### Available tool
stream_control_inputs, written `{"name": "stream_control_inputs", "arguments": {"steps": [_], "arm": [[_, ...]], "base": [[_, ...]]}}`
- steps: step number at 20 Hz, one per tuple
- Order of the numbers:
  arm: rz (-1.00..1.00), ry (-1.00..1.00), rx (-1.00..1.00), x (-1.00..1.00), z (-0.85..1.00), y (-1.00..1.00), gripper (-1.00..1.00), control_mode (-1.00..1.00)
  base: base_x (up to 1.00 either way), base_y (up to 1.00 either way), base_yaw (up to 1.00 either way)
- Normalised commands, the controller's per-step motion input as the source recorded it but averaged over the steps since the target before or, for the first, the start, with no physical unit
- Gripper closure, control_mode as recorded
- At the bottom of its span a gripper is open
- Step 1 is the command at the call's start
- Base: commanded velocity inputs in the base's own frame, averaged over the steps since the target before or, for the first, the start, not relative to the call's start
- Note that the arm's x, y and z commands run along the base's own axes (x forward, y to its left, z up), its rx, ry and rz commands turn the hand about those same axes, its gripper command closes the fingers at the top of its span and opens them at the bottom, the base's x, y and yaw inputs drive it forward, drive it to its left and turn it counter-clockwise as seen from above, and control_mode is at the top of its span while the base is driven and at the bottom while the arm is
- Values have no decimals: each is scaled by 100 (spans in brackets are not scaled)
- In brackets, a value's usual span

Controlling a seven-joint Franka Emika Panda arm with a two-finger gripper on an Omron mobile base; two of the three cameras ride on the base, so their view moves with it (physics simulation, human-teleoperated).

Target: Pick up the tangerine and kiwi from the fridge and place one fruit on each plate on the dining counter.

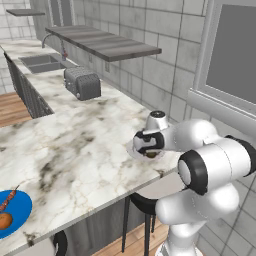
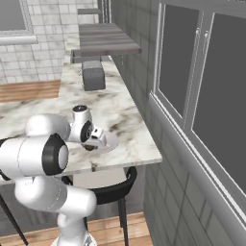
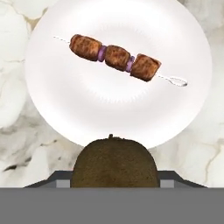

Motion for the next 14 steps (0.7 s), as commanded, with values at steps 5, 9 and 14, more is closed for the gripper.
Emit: {"name": "stream_control_inputs", "arguments": {"steps": [5, 9, 14], "arm": [[0, 0, 0, 34, -11, 0, 100, -100], [0, 0, 0, 45, 0, 0, 100, -100], [0, 4, 0, 22, -9, 1, 100, -100]], "base": [[0, 0, 0], [0, 0, 0], [0, 0, 0]]}}
